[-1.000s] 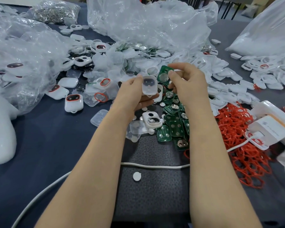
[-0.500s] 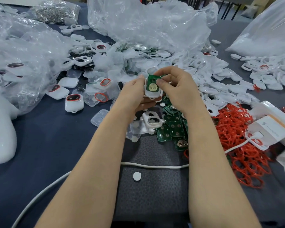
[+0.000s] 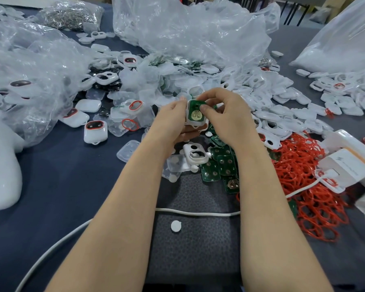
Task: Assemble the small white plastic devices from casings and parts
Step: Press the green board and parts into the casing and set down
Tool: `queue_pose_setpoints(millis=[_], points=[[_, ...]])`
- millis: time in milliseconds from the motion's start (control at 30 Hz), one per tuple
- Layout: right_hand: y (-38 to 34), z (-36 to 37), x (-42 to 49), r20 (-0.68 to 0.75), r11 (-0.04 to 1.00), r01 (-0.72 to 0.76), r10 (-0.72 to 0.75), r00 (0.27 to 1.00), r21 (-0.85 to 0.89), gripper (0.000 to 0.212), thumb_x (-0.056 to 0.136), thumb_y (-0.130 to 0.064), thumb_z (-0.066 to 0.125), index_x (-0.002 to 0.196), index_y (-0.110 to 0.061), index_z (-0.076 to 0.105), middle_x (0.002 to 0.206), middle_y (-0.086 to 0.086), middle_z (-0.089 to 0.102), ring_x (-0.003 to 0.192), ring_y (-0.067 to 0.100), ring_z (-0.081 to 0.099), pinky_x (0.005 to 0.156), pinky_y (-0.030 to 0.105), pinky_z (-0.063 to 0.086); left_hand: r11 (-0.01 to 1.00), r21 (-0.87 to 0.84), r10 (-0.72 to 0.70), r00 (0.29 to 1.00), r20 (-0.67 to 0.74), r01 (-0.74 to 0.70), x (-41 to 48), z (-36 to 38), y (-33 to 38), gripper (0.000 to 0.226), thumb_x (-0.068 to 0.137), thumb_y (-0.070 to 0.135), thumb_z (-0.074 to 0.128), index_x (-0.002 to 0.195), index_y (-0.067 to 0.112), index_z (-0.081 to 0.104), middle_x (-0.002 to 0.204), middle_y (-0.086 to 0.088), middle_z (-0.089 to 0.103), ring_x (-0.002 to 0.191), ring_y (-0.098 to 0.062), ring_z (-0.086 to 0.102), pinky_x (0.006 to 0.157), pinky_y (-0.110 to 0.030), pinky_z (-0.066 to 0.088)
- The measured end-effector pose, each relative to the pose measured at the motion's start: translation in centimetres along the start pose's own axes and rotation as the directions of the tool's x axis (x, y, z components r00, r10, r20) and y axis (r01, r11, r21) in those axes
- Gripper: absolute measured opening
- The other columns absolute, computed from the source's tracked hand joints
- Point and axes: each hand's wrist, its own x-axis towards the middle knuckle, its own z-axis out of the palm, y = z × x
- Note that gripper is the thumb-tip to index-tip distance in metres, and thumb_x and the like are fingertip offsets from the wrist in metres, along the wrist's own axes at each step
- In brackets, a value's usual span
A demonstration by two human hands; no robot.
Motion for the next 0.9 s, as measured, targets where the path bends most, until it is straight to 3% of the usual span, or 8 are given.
queue_pose_setpoints(millis=[200, 300, 400, 533, 700, 800, 900], points=[[0.19, 0.3, 0.08, -0.028, 0.995, 0.027, -0.03, 0.999, -0.091, 0.017, 0.09, -0.013, 0.06, 0.1, -0.024, 0.068, 0.091, 0.003, 0.059, 0.062, 0.001, 0.041, 0.059, 0.011, 0.034, 1.0, 0.021, 0.006, 1.0, -0.005, -0.005, -0.06, 0.04, -0.03, 0.026, 0.102, 0.028, 0.04, 0.093, 0.017, 0.061, 0.086, -0.01, 0.072, 0.07, -0.019, 0.073, 0.067, -0.032, 0.06], [0.18, 0.43, 0.08, -0.041, 0.994, 0.031, -0.036, 0.999, -0.108, 0.017, 0.09, -0.014, 0.06, 0.101, -0.024, 0.068, 0.088, 0.003, 0.059, 0.066, 0.003, 0.042, 0.068, 0.022, 0.037, 0.999, 0.034, 0.014, 1.0, -0.006, -0.014, -0.28, 0.07, 0.05, 0.023, 0.102, 0.028, 0.043, 0.092, 0.017, 0.06, 0.091, -0.01, 0.071, 0.069, -0.016, 0.073, 0.064, -0.029, 0.059], [0.25, 0.59, 0.14, -0.044, 0.994, 0.035, -0.04, 0.998, -0.1, 0.017, 0.09, -0.013, 0.059, 0.101, -0.023, 0.067, 0.082, -0.001, 0.055, 0.066, 0.006, 0.042, 0.069, 0.024, 0.039, 0.997, 0.061, 0.036, 0.999, 0.007, -0.036, -0.4, 0.01, 0.02, 0.016, 0.1, 0.025, 0.049, 0.094, 0.016, 0.061, 0.097, -0.011, 0.07, 0.069, -0.015, 0.072, 0.059, -0.025, 0.057], [0.37, 0.78, 0.16, -0.054, 0.994, 0.04, -0.046, 0.997, -0.101, 0.016, 0.089, -0.013, 0.06, 0.101, -0.022, 0.065, 0.077, -0.004, 0.052, 0.065, 0.006, 0.043, 0.065, 0.023, 0.038, 0.99, 0.124, 0.07, 0.997, 0.027, -0.073, -0.45, -0.16, -0.08, 0.007, 0.095, 0.011, 0.057, 0.098, 0.017, 0.06, 0.096, -0.01, 0.07, 0.076, -0.017, 0.073, 0.069, -0.028, 0.06], [0.44, 0.85, 0.24, -0.084, 0.998, -0.018, 0.013, 0.996, -0.052, 0.012, 0.089, -0.019, 0.063, 0.1, -0.023, 0.061, 0.075, -0.011, 0.051, 0.066, 0.0, 0.046, 0.057, 0.005, 0.036, 0.978, 0.158, 0.134, 0.991, 0.024, -0.137, -0.43, -0.28, -0.02, 0.016, 0.093, 0.006, 0.058, 0.093, 0.022, 0.058, 0.085, -0.002, 0.071, 0.072, -0.012, 0.072, 0.065, -0.024, 0.058], [0.47, 1.01, 0.28, -0.051, 0.995, -0.093, 0.094, 0.994, 0.022, 0.008, 0.09, -0.024, 0.063, 0.095, -0.019, 0.066, 0.076, -0.014, 0.057, 0.071, -0.002, 0.053, 0.063, 0.006, 0.04, 0.973, 0.15, 0.174, 0.985, 0.025, -0.175, -0.5, -0.18, -0.05, 0.02, 0.095, 0.003, 0.055, 0.091, 0.022, 0.055, 0.082, -0.003, 0.07, 0.067, -0.011, 0.071, 0.061, -0.021, 0.056], [0.63, 1.05, 0.37, -0.038, 0.974, -0.155, 0.163, 0.986, 0.162, 0.005, 0.09, -0.02, 0.064, 0.087, -0.015, 0.064, 0.069, -0.01, 0.056, 0.059, -0.006, 0.051, 0.055, 0.007, 0.04, 0.95, 0.203, 0.228, 0.971, 0.072, -0.238, -0.7, -0.12, -0.06, 0.019, 0.096, 0.002, 0.052, 0.096, 0.021, 0.055, 0.084, -0.005, 0.071, 0.072, -0.013, 0.072, 0.065, -0.024, 0.057]])
